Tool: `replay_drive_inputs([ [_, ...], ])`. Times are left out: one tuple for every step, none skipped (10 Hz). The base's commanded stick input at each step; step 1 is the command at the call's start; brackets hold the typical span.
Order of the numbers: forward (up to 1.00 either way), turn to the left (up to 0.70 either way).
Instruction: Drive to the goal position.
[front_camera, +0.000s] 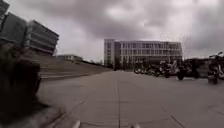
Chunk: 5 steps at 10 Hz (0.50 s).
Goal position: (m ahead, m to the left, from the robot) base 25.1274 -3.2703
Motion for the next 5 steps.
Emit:
replay_drive_inputs([
  [0.7,0.2],
  [0.7,0.03],
  [0.7,0.19],
  [0.7,0.3],
  [0.7,0.03],
])
